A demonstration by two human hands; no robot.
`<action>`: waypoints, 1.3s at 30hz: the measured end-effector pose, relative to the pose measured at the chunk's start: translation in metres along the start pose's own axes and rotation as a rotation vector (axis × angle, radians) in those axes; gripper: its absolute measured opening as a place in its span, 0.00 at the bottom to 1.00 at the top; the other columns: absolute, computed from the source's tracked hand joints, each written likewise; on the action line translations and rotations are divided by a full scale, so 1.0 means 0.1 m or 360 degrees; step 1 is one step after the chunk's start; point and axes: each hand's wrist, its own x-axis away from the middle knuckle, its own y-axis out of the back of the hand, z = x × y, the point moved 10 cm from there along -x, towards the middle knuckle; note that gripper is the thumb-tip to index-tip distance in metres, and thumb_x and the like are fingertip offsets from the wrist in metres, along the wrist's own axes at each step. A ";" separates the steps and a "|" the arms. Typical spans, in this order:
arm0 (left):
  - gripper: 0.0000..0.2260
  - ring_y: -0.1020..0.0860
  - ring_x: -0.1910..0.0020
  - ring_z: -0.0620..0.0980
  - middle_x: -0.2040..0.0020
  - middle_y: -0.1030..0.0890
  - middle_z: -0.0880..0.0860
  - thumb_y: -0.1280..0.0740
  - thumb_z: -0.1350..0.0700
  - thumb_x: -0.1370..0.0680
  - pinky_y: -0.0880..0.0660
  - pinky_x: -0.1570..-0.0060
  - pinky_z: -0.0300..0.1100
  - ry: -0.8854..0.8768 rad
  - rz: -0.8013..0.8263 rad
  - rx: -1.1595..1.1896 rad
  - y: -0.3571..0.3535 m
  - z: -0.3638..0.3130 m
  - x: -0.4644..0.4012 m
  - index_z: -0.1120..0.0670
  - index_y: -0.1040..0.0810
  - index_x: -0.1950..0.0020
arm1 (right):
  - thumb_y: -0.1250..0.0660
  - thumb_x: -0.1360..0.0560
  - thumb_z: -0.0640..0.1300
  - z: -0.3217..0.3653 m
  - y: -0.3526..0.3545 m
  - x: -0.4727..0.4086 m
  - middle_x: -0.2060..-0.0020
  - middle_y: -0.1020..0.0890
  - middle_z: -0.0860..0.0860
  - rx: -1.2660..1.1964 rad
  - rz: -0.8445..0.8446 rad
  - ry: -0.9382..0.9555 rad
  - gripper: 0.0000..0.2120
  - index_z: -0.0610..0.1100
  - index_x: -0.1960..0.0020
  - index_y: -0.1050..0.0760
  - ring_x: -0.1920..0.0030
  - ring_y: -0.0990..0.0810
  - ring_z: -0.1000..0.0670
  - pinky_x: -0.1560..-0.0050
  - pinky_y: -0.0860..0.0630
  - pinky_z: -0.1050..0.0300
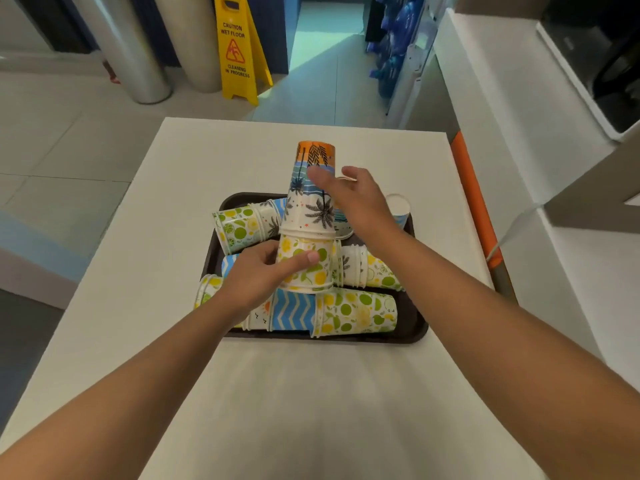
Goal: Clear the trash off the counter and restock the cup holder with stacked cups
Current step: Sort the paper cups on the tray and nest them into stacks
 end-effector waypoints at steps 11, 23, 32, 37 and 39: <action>0.30 0.15 0.49 0.48 0.51 0.13 0.48 0.23 0.35 0.41 0.21 0.41 0.54 0.0049 0.0208 -0.0050 0.02 0.03 -0.04 0.51 0.16 0.46 | 0.23 0.36 0.61 -0.12 -0.09 -0.05 0.58 0.15 0.55 -0.0161 -0.0112 -0.0200 0.19 0.51 0.53 0.21 0.57 0.15 0.54 0.56 0.19 0.56; 0.30 0.15 0.49 0.47 0.50 0.13 0.47 0.22 0.35 0.41 0.21 0.40 0.53 0.0110 0.0214 -0.0030 0.25 0.11 -0.09 0.51 0.16 0.46 | 0.21 0.38 0.60 0.08 0.19 -0.35 0.57 0.14 0.52 -0.0246 -0.0367 -0.0185 0.24 0.47 0.49 0.20 0.56 0.14 0.52 0.51 0.18 0.54; 0.22 0.15 0.50 0.47 0.52 0.13 0.47 0.24 0.36 0.34 0.21 0.42 0.52 0.0069 0.0043 -0.0036 0.57 0.10 -0.20 0.49 0.15 0.48 | 0.21 0.39 0.61 0.09 0.43 -0.73 0.49 0.18 0.55 -0.0023 -0.0663 0.0054 0.34 0.46 0.40 0.26 0.51 0.19 0.55 0.49 0.22 0.58; 0.23 0.15 0.51 0.45 0.52 0.13 0.47 0.27 0.37 0.35 0.21 0.45 0.45 0.0087 -0.0003 0.0009 0.64 0.09 -0.26 0.50 0.15 0.47 | 0.20 0.37 0.53 -0.30 0.20 -0.77 0.43 0.23 0.53 0.0094 -0.0564 0.0104 0.42 0.47 0.30 0.38 0.45 0.22 0.52 0.43 0.26 0.57; 0.22 0.15 0.51 0.44 0.52 0.13 0.46 0.27 0.37 0.34 0.22 0.46 0.43 0.0088 -0.0018 0.0046 0.66 0.08 -0.29 0.50 0.15 0.47 | 0.18 0.38 0.49 -0.44 0.15 -0.80 0.38 0.24 0.49 0.0193 -0.0546 0.0110 0.44 0.46 0.29 0.39 0.41 0.24 0.49 0.42 0.28 0.59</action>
